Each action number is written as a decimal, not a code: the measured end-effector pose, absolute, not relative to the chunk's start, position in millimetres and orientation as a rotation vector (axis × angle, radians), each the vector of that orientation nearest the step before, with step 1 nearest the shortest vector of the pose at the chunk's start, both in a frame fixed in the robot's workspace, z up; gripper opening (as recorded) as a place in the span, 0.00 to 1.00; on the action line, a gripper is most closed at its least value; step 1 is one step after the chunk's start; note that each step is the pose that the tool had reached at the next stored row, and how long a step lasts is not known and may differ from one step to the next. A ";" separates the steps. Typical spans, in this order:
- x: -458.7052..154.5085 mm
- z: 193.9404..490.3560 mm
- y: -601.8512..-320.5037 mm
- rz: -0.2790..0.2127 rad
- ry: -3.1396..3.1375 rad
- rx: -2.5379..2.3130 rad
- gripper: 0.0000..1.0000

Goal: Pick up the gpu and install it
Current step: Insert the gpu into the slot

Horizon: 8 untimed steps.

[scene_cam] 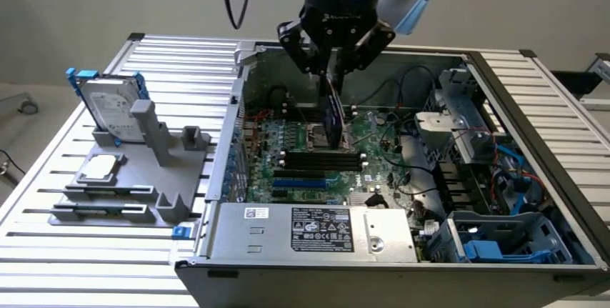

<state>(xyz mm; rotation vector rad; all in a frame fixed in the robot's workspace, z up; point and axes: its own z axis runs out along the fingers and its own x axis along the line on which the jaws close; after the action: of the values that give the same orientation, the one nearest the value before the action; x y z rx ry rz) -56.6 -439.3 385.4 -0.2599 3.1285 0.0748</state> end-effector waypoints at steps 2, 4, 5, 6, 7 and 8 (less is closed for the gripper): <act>-56.6 384.9 -439.3 0.075 3.124 -0.318 0.26; -56.6 384.7 -439.4 0.075 3.119 -0.375 0.26; -56.6 384.7 -439.3 0.075 3.116 -0.403 0.26; -56.6 384.6 -439.3 0.075 3.112 -0.431 0.26; -56.6 384.6 -439.3 0.075 3.109 -0.459 0.26; -56.6 384.6 -439.4 0.075 3.105 -0.487 0.26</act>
<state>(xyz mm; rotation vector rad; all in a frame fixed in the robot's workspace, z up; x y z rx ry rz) -56.6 -439.4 384.6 -0.4871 3.1047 0.0749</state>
